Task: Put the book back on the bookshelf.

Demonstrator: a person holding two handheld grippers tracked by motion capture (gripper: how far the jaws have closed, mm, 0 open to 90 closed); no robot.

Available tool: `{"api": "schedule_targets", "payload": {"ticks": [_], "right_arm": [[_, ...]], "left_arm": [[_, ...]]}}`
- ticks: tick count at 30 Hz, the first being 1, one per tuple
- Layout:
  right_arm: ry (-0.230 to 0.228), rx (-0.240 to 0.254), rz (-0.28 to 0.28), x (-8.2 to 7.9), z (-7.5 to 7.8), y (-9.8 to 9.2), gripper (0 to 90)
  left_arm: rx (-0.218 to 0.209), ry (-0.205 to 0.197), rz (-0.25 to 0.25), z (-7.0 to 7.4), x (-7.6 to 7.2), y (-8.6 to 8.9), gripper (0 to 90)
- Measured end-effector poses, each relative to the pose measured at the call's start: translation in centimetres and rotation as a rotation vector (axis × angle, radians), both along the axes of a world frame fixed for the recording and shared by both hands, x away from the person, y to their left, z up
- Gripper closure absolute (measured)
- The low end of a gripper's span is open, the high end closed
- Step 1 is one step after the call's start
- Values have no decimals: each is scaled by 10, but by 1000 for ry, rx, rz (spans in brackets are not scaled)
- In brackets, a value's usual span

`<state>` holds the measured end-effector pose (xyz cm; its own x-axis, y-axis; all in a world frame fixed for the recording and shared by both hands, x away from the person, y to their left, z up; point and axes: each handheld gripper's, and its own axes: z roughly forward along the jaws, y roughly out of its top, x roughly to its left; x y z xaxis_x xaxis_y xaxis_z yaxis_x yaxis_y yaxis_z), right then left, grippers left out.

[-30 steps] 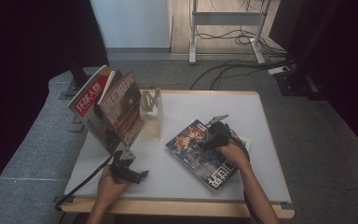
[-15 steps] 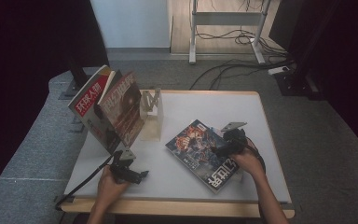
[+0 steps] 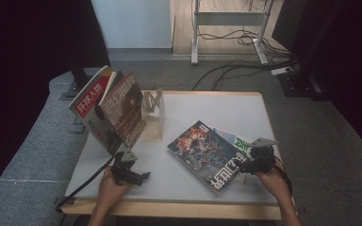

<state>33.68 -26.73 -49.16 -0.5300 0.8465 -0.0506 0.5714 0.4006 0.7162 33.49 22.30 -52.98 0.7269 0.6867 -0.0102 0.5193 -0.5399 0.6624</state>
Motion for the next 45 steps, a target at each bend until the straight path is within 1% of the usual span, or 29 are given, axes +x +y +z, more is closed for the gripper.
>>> {"api": "schedule_targets", "payload": {"ticks": [3,5,8,9,11,13,16,19,23,29,37,40,42,44,45], "right_arm": [[7,2,-18,-8,-5,-8,8],[13,2,-21,-12,-8,-11,7],[25,-20,-25,-16,-14,-12,8],[28,-29,-27,-16,-16,-12,7],[30,-32,-33,-17,-19,-12,0],[32,-22,-38,-16,-20,-13,0],[34,-20,-34,-14,-20,-14,0],[26,-20,-52,-12,-21,-14,0],[19,-27,-67,-5,-21,-13,0],[19,-35,-89,10,-20,-13,0],[18,-31,-117,31,-21,-13,0],[24,-26,-126,38,-21,-14,0],[24,-24,-132,43,-21,-13,0],[23,-26,-139,48,-21,-12,0],[23,-28,-142,50,-21,-11,0]], "left_arm": [[0,0,0,0,0,0,0],[0,0,0,0,0,0,0],[-1,0,1,0,0,0,0],[0,-1,1,0,0,0,0],[0,0,1,0,0,0,0],[0,0,1,0,0,0,0],[0,0,1,0,0,0,0],[1,-1,1,0,0,0,0],[3,-1,1,0,0,0,0],[6,0,0,0,0,-1,0],[6,-1,-13,1,1,-1,0],[5,0,-23,2,2,-1,3],[1,5,-29,2,4,-4,20],[13,14,-46,4,6,-10,35],[25,12,-59,5,8,-14,36]]}}
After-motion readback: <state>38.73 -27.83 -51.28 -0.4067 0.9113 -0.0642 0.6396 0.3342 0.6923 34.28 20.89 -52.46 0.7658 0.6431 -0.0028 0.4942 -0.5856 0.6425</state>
